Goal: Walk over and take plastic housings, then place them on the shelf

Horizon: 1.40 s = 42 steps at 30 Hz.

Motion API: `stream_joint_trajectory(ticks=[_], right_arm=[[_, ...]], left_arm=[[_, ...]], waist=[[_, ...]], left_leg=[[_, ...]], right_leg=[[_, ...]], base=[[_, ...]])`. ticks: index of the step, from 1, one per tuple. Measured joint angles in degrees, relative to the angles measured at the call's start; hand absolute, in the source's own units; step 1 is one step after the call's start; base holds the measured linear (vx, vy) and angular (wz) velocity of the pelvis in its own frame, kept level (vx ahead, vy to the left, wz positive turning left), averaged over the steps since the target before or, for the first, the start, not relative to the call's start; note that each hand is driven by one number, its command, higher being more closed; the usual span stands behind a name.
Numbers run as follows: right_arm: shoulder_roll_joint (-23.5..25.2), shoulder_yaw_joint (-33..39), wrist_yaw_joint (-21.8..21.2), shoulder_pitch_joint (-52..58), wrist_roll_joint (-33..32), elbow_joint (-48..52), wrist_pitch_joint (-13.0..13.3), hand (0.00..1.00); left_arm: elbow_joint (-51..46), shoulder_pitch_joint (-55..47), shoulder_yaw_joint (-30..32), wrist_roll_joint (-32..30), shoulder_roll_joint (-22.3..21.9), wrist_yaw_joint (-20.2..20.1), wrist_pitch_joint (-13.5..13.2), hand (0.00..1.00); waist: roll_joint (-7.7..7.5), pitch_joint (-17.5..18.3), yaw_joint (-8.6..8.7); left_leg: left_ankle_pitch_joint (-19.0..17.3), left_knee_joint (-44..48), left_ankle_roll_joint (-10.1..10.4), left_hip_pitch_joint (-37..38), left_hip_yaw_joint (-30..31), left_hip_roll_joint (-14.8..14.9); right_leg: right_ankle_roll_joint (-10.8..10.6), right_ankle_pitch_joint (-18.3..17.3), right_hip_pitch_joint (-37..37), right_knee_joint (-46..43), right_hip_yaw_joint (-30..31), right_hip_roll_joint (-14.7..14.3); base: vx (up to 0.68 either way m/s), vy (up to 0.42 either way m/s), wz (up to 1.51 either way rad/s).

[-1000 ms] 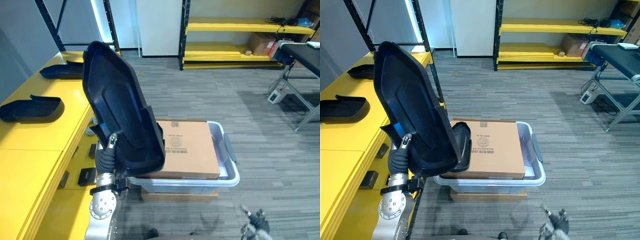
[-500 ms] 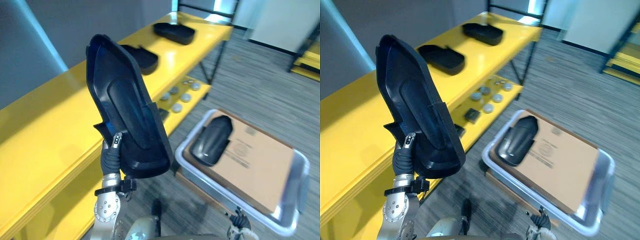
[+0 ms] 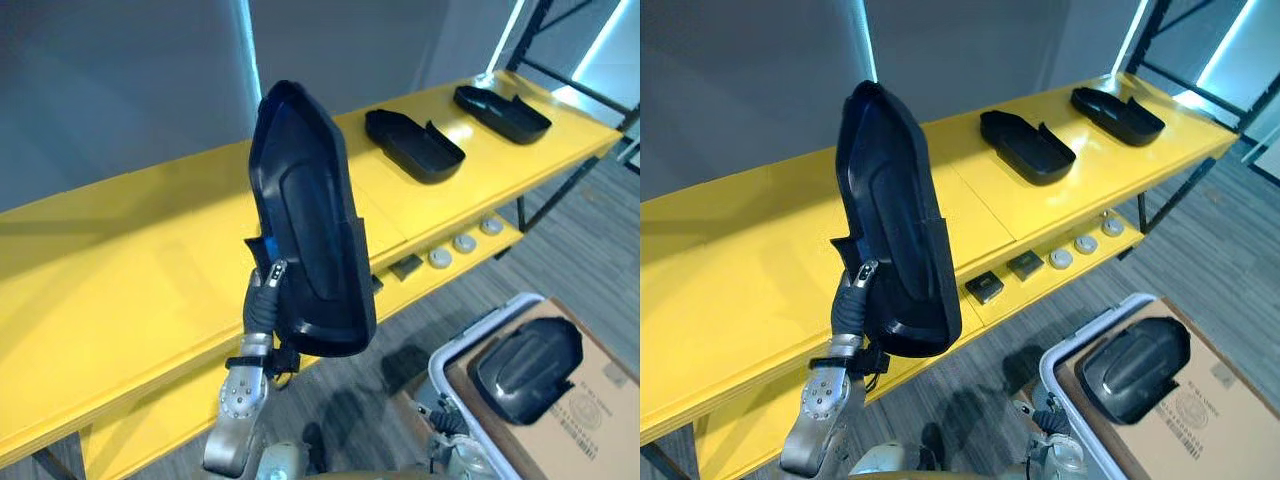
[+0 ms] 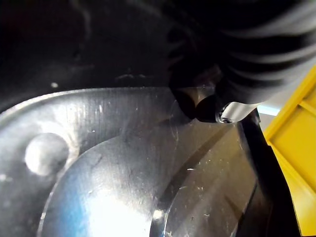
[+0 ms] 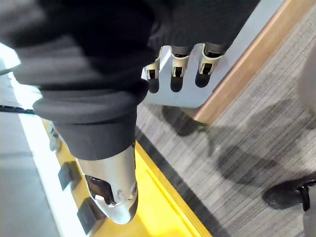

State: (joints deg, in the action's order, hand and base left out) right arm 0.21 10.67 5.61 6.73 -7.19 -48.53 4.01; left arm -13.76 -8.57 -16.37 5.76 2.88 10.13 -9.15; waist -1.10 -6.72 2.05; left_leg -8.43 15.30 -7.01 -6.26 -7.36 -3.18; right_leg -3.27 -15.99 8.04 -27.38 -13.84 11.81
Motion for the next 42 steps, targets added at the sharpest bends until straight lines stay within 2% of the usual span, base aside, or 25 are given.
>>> stream_joint_trajectory(ticks=[1, 2, 3, 5, 6, 7, 9, 12, 19, 22, 24, 28, 32, 36, 39, 42], right_arm=[[-0.03, 0.04, 0.21, 0.65, 0.00, 0.47, -0.01, 0.00], [0.09, -0.03, 0.45, 1.65, 0.00, 1.00, -0.02, 0.00], [0.36, -0.20, 0.49, 2.06, 0.00, 2.10, -0.11, 0.00], [0.63, -1.40, 0.27, 2.83, 0.08, 3.71, -0.20, 0.00], [0.68, -1.66, 0.24, 2.80, 0.09, 5.03, -0.32, 0.00], [0.46, -1.63, 0.25, 2.45, 0.09, 5.23, -0.32, 0.00], [0.52, -1.72, 0.27, 2.27, 0.16, 7.81, -0.21, 0.00], [0.64, -1.74, 0.25, 2.44, 0.77, 8.76, -0.24, 0.00], [0.69, -1.73, 0.17, 3.62, 1.07, 8.25, -0.21, 0.00], [0.62, -2.19, -0.48, 3.73, 1.24, 6.82, -0.05, 0.00], [0.63, -2.28, -0.60, 3.61, 1.51, 5.93, -0.07, 0.00], [0.62, -2.59, -0.77, 2.18, 2.71, 4.30, -0.07, 0.00], [0.38, -2.84, -0.81, 1.57, 3.31, 4.28, -0.09, 0.00], [-0.15, -4.71, -0.82, 1.27, 3.38, 4.29, -0.13, 0.00], [-0.16, -4.89, -0.82, 1.32, 3.41, 4.29, -0.15, 0.00], [-0.36, -4.97, -0.94, 1.54, 3.43, 4.31, -0.13, 0.00]], left_arm=[[0.01, -0.01, -0.63, -0.35, 0.01, 0.04, -0.10, 1.00], [0.00, -0.09, -0.86, -0.75, 0.03, 0.07, -0.10, 1.00], [-0.18, -0.21, -0.94, -0.94, 0.02, 0.10, -0.11, 1.00], [-1.58, -2.03, -0.36, -1.00, 0.04, 0.25, -0.16, 1.00], [-2.36, -3.05, -0.01, -1.00, -0.14, 0.28, -0.27, 1.00], [-2.36, -3.33, 0.07, -0.97, -0.47, 0.27, -0.26, 1.00], [-2.36, -3.96, -0.34, -0.90, -0.69, -0.05, -0.23, 1.00], [-2.29, -3.91, -0.36, -0.80, -1.36, -0.09, -0.20, 1.00], [0.27, -2.25, -0.14, -1.67, -2.63, 0.51, -0.01, 1.00], [2.16, -0.44, 1.04, -3.90, -2.73, 2.83, 0.58, 1.00], [5.18, 1.49, 2.54, -5.05, -2.72, 3.95, 1.17, 1.00], [13.86, 7.06, 7.55, -7.13, -2.34, 7.57, 3.68, 1.00], [19.61, 9.98, 11.77, -8.24, -1.59, 10.84, 5.25, 1.00], [24.12, 12.64, 15.48, -8.72, -0.97, 13.82, 6.93, 1.00], [25.80, 14.77, 17.13, -8.72, -0.45, 14.64, 7.86, 1.00], [27.89, 17.34, 18.13, -9.09, 0.13, 15.30, 8.54, 1.00]], waist=[[-0.19, -0.02, -0.10], [-0.88, 0.12, -0.34], [-1.74, 0.01, -0.93], [-2.63, 0.37, -2.75], [-3.55, 0.97, -3.24], [-3.09, 0.87, -3.12], [-2.05, 1.78, -2.99], [-2.08, 1.97, -3.00], [-2.23, 3.37, -2.84], [-2.12, 3.81, -2.83], [-1.58, 4.19, -2.82], [-1.44, 4.48, -2.64], [-1.42, 4.50, -1.73], [-1.64, 4.50, -0.83], [-1.82, 4.45, 0.24], [-2.26, 4.48, 0.40]], left_leg=[[-0.81, 1.52, 0.49, -0.09, 1.96, -0.33], [-2.10, 2.78, 1.15, 0.38, 2.98, -0.73], [-3.09, 3.81, 1.05, 0.93, 3.72, -1.15], [-6.06, 7.18, 2.42, 0.73, 4.33, -1.29], [-8.10, 9.58, 3.40, -0.04, 4.62, -0.94], [-8.87, 10.38, 4.05, -0.24, 5.05, -0.24], [-9.77, 10.12, 5.84, -1.11, 0.85, 5.12], [-7.66, 5.90, 8.00, 1.40, -0.14, 7.00], [-2.92, -3.57, 10.39, 6.12, -0.92, 7.38], [-1.62, -5.84, 10.08, 7.27, -0.74, 7.07], [-0.65, -8.06, 9.26, 7.98, -0.67, 7.04], [1.55, -11.00, 8.19, 7.79, -0.68, 5.78], [3.39, -12.50, 7.82, 7.26, -0.44, 4.67], [6.12, -16.22, 8.28, 6.89, -0.49, 4.11], [7.32, -18.00, 8.90, 6.89, -0.56, 4.04], [7.70, -19.56, 9.41, 6.85, -0.61, 4.05]], right_leg=[[-0.95, 0.97, 1.61, 2.14, 2.91, -0.96], [-1.12, 2.52, 2.28, 3.49, 4.00, -0.67], [-0.89, 4.23, 2.32, 3.74, 4.28, -0.20], [0.42, 7.25, 2.06, 3.81, 2.78, 0.44], [-1.08, 8.70, 1.63, 4.34, 2.29, 0.37], [-1.36, 8.75, 1.28, 4.38, 1.23, -0.04], [-0.15, 9.47, 0.80, 8.04, -0.03, -3.28], [1.36, 10.59, -0.96, 12.20, 0.04, -5.84], [2.86, 13.57, -4.46, 20.45, 0.35, -8.11], [2.81, 14.69, -5.58, 22.50, 0.30, -8.24], [2.86, 16.94, -6.48, 25.32, 0.27, -8.76], [2.23, 20.40, -6.87, 29.89, 0.76, -8.45], [1.73, 21.55, -6.46, 31.50, 1.28, -7.69], [1.86, 23.49, -4.64, 32.88, 2.02, -7.67], [1.51, 23.75, -3.77, 33.28, 2.27, -7.73], [1.54, 23.73, -2.69, 33.31, 2.93, -8.01]], base=[[0.20, -0.079, 1.26], [0.20, -0.104, 1.21], [0.16, -0.120, 0.88], [0.17, -0.195, 0.30], [0.18, -0.239, 0.06], [0.15, -0.229, 0.06], [0.16, -0.263, -0.04], [0.18, -0.203, -0.21], [0.14, -0.081, -0.10], [0.03, -0.007, 0.01], [-0.02, 0.018, 0.00], [-0.09, 0.037, -0.03], [-0.15, 0.000, 0.02], [-0.16, -0.027, -0.08], [-0.13, -0.030, -0.03], [-0.10, -0.026, -0.11]])
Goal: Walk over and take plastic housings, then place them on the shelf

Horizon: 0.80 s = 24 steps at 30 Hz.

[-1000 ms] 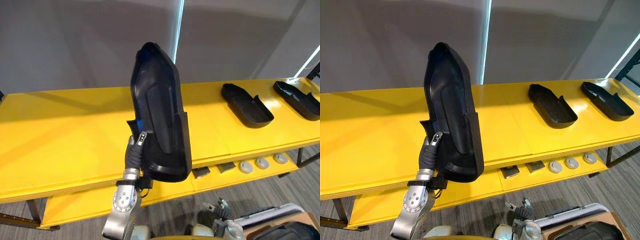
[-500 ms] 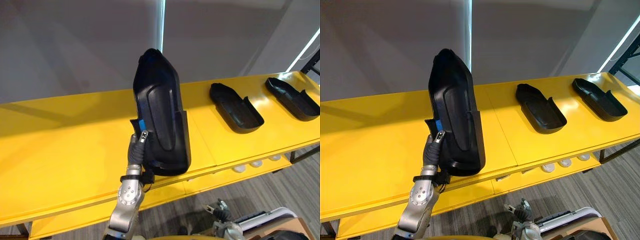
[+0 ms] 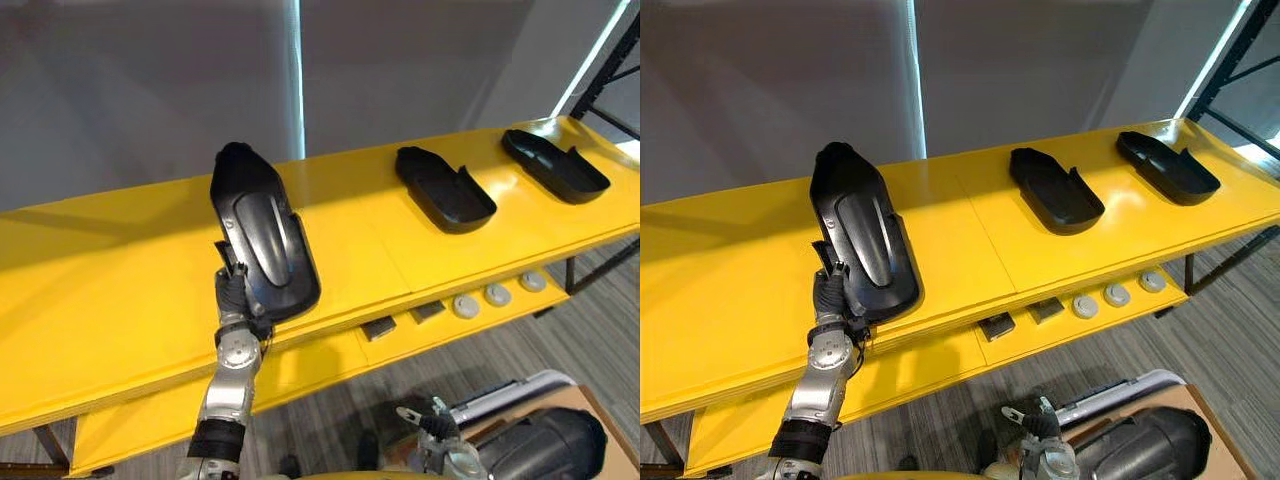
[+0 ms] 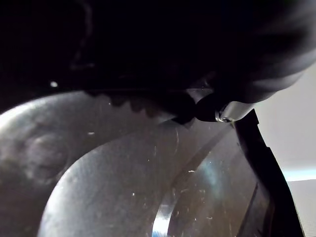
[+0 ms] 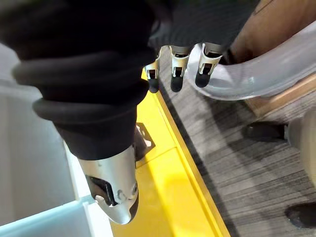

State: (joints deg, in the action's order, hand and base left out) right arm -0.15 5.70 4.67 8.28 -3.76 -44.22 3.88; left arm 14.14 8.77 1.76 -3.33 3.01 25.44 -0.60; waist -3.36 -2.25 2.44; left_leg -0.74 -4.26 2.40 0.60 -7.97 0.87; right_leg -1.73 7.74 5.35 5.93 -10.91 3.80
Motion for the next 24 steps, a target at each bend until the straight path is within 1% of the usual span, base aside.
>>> stream_joint_trajectory(ticks=[5, 6, 8, 11, 12, 13, 15, 17, 20, 24], right_arm=[[0.00, -0.06, -0.34, -0.56, -0.01, 0.10, 0.01, 0.00], [0.00, -0.05, -0.58, -0.60, -0.01, 0.10, 0.01, 0.00], [0.00, -0.05, -0.94, -0.62, -0.02, 0.09, 0.01, 0.00], [0.00, -0.05, -1.06, -0.77, -0.03, 0.09, 0.01, 0.00], [0.03, -0.05, -1.07, -1.04, -0.03, 0.09, -0.03, 0.00], [0.08, -0.05, -1.08, -1.60, -0.05, 0.09, -0.02, 0.00], [0.08, -0.03, -1.08, -2.05, -0.08, 0.09, 0.01, 0.00], [0.07, 0.01, -1.07, -2.52, -0.12, 0.10, 0.05, 0.00], [0.05, 0.01, -1.07, -3.52, -0.14, 0.13, 0.27, 0.00], [0.01, 0.01, -1.05, -3.84, -0.15, 0.15, 0.33, 0.00]], left_arm=[[3.67, 4.71, 1.38, -1.79, 0.30, 1.39, 0.92, 1.00], [4.04, 5.55, 1.47, -2.00, 0.61, 1.51, 1.35, 0.00], [4.91, 7.11, 2.55, -2.56, 0.69, 1.87, 1.79, 0.00], [6.50, 9.80, 4.22, -3.12, 1.06, 2.71, 2.04, 0.00], [7.22, 10.95, 4.93, -3.12, 1.51, 3.18, 2.10, 0.00], [7.40, 11.91, 5.23, -3.33, 2.16, 3.55, 2.58, 0.00], [8.03, 13.99, 5.57, -4.04, 2.36, 3.95, 2.72, 0.00], [8.54, 15.10, 5.68, -4.09, 2.38, 4.90, 2.75, 0.00], [8.53, 15.18, 6.58, -4.10, 2.39, 5.99, 2.72, 0.00], [8.54, 15.85, 7.64, -4.08, 2.39, 7.23, 2.73, 0.00]], waist=[[-0.08, -0.04, 0.51], [-0.08, -0.04, 0.65], [-0.08, -0.04, 0.72], [-0.07, -0.09, 0.91], [-0.10, -0.15, 1.58], [-0.19, -0.36, 1.85], [-0.47, -1.02, 2.06], [-0.66, -1.25, 2.23], [-0.64, -1.36, 3.02], [-0.65, -2.53, 3.07]], left_leg=[[0.26, -1.49, 0.40, -0.52, 0.00, 0.04], [0.31, -1.48, 0.48, -0.70, 0.00, 0.07], [0.40, -1.47, 0.58, -0.78, -0.05, 0.10], [0.81, -1.15, 0.42, -0.89, -0.10, 0.10], [0.99, -1.13, 0.13, -0.90, -0.03, 0.08], [1.07, -1.12, 0.00, -0.84, -0.10, 0.03], [1.06, -1.10, -0.12, -0.86, -0.07, -0.04], [0.98, -1.10, -0.25, -0.86, -0.02, -0.05], [0.87, -1.09, -0.41, -0.81, 0.05, -0.10], [0.89, -1.09, -0.44, -0.59, 0.12, -0.11]], right_leg=[[-0.02, 0.01, 1.12, 0.02, 0.23, -0.20], [-0.17, 0.13, 1.32, 0.01, 0.43, -0.29], [-0.52, 0.50, 1.55, 0.00, 0.77, -0.43], [-0.21, 0.75, 1.95, -0.08, 1.52, -0.68], [0.33, 1.14, 1.94, -0.19, 1.48, -0.69], [0.35, 1.17, 1.94, -0.19, 1.54, -0.68], [0.36, 1.19, 1.94, -0.18, 1.55, -0.65], [0.37, 1.19, 1.92, -0.18, 1.56, -0.65], [0.36, 1.20, 1.86, -0.17, 1.59, -0.64], [0.39, 1.22, 1.63, -0.13, 1.71, -0.63]], base=[[-0.01, -0.003, -0.02], [0.05, 0.011, -0.05], [0.05, 0.012, -0.08], [0.09, 0.025, -0.15], [0.09, 0.029, -0.03], [0.08, 0.029, -0.03], [0.04, 0.027, -0.02], [0.02, 0.015, 0.00], [0.00, 0.000, 0.00], [-0.02, 0.005, 0.00]])
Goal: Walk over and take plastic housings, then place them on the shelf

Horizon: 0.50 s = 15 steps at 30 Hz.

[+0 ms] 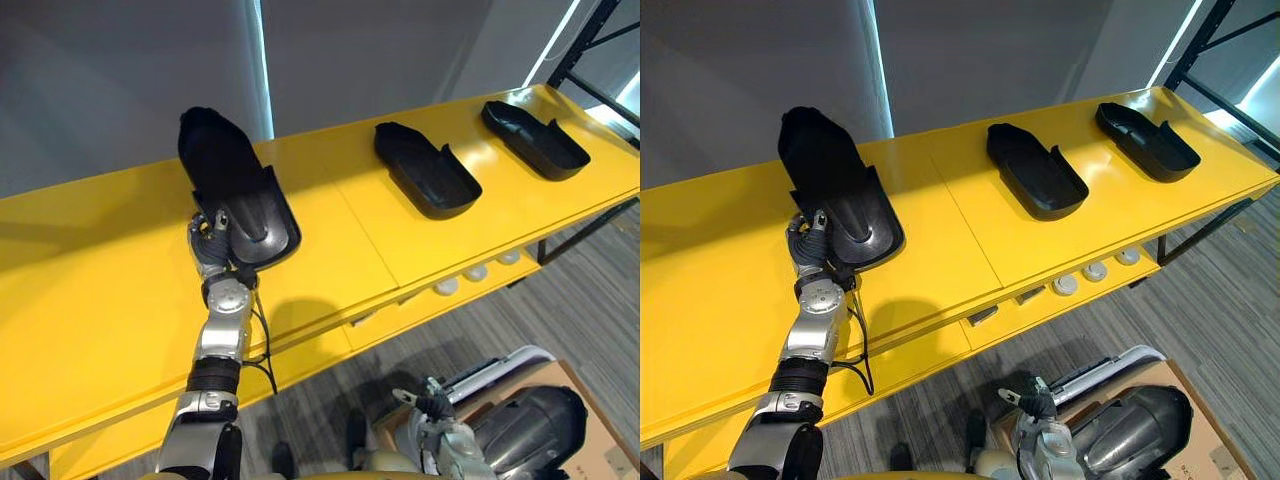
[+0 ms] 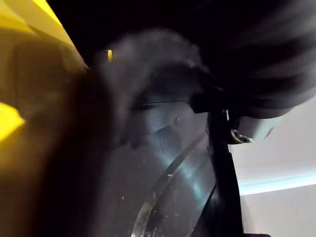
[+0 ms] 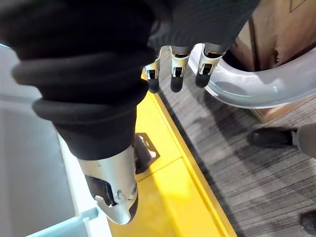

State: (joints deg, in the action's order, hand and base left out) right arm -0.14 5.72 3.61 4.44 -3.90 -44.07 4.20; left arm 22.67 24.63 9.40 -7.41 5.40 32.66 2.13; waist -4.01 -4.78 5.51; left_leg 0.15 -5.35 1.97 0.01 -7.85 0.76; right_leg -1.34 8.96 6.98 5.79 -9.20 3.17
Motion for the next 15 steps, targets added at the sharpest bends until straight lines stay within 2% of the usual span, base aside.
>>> stream_joint_trajectory(ticks=[8, 15], right_arm=[[-0.21, -0.05, -0.02, -0.03, -0.02, 0.23, 0.95, 0.00], [-0.25, -0.05, 0.00, 0.13, -0.03, 0.22, 1.08, 0.00]], left_arm=[[-0.01, 0.10, 0.25, -0.30, -0.02, 0.13, 0.56, 0.00], [-0.55, -0.79, -0.14, -3.06, -0.02, -0.36, 1.01, 0.00]], waist=[[0.12, -0.24, 0.02], [0.24, -0.32, 0.02]], left_leg=[[-0.15, -0.02, 0.26, -0.04, 0.02, 0.25], [0.01, -0.01, -0.01, 0.41, -0.01, 0.23]], right_leg=[[0.12, 0.07, 0.02, 0.17, 0.03, -0.17], [0.11, 0.06, -0.38, -0.02, 0.09, -0.17]], base=[[-0.02, 0.002, 0.00], [0.00, 0.000, 0.00]])
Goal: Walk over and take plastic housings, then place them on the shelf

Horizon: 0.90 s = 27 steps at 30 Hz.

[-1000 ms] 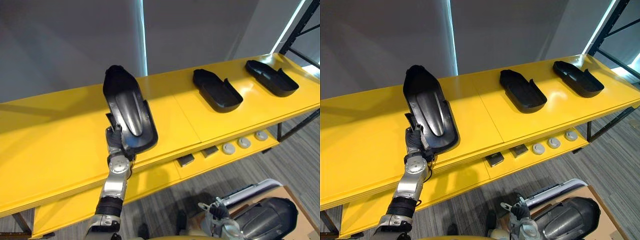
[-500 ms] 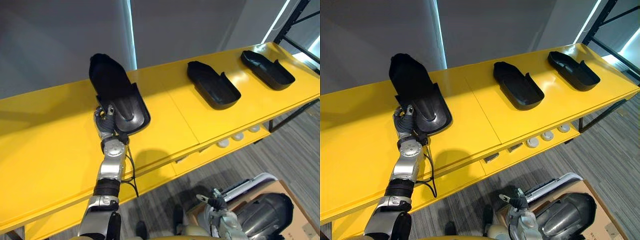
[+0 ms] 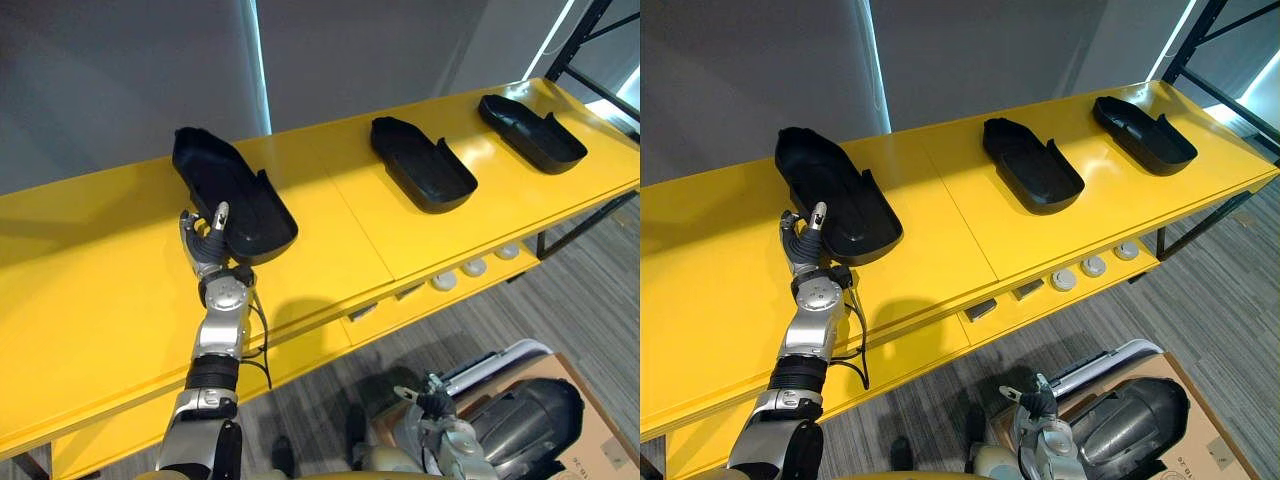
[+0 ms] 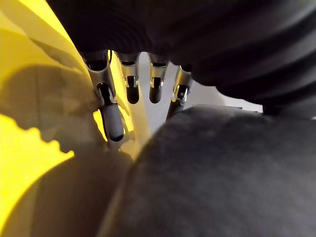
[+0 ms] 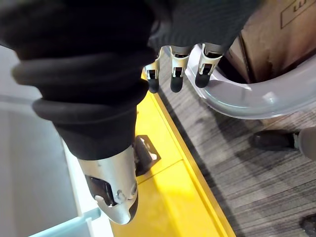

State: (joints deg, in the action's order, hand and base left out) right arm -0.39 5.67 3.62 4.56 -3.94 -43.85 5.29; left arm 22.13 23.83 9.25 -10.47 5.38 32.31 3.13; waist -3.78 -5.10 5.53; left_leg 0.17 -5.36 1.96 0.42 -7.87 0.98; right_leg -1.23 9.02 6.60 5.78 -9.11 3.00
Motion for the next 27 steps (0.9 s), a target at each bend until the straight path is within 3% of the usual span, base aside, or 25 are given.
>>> stream_joint_trajectory(ticks=[8, 15, 21, 22, 27], right_arm=[[0.05, 0.00, -0.14, 0.31, 0.00, -0.03, -0.02, 0.00], [0.03, 0.01, -0.17, 0.38, 0.01, -0.26, -0.13, 0.00], [0.06, 0.00, -0.17, 1.36, -0.01, -0.41, -0.13, 0.00], [-0.01, -0.01, -0.17, 2.05, -0.02, -0.77, 0.07, 0.00], [-0.04, -0.62, -0.36, 2.14, -0.13, -3.84, 0.55, 0.00]], left_arm=[[-3.82, -4.14, -0.70, -1.52, 0.01, -3.54, -1.16, 0.00], [-8.84, -10.01, -0.74, -1.47, -0.16, -3.81, -1.35, 0.00], [-18.81, -16.13, -2.12, -3.86, -0.98, -3.77, -2.01, 0.00], [-22.18, -17.27, -3.38, -4.94, -1.22, -4.22, -2.63, 1.00], [-30.83, -21.24, -10.77, -8.00, -1.87, -7.05, -6.68, 1.00]], waist=[[0.23, -0.29, -0.02], [0.35, -0.34, -0.14], [0.69, -0.22, -0.52], [0.89, -0.18, -1.16], [1.26, -0.14, -2.17]], left_leg=[[-0.01, 0.00, -0.01, 0.58, 0.00, 0.00], [-0.03, -0.01, 0.03, 1.29, 0.34, 0.02], [0.04, -0.01, -0.03, 1.28, 1.52, 0.01], [0.00, 0.00, 0.01, 1.30, 1.87, 0.00], [-0.17, 0.00, 0.25, 0.50, 2.59, -0.09]], right_leg=[[-0.02, -0.03, -0.59, 0.01, 0.00, 0.01], [-0.15, -0.19, -1.46, 0.17, -0.34, 0.05], [-0.40, -0.40, -2.01, 0.10, -1.54, 0.20], [-0.55, -0.54, -2.22, -0.01, -1.72, 0.28], [-0.73, -0.89, -2.13, -0.01, -1.94, 0.40]], base=[[0.00, 0.000, 0.00], [-0.02, 0.010, 0.03], [0.00, 0.019, 0.10], [0.01, 0.029, 0.17], [0.00, 0.024, 0.09]])
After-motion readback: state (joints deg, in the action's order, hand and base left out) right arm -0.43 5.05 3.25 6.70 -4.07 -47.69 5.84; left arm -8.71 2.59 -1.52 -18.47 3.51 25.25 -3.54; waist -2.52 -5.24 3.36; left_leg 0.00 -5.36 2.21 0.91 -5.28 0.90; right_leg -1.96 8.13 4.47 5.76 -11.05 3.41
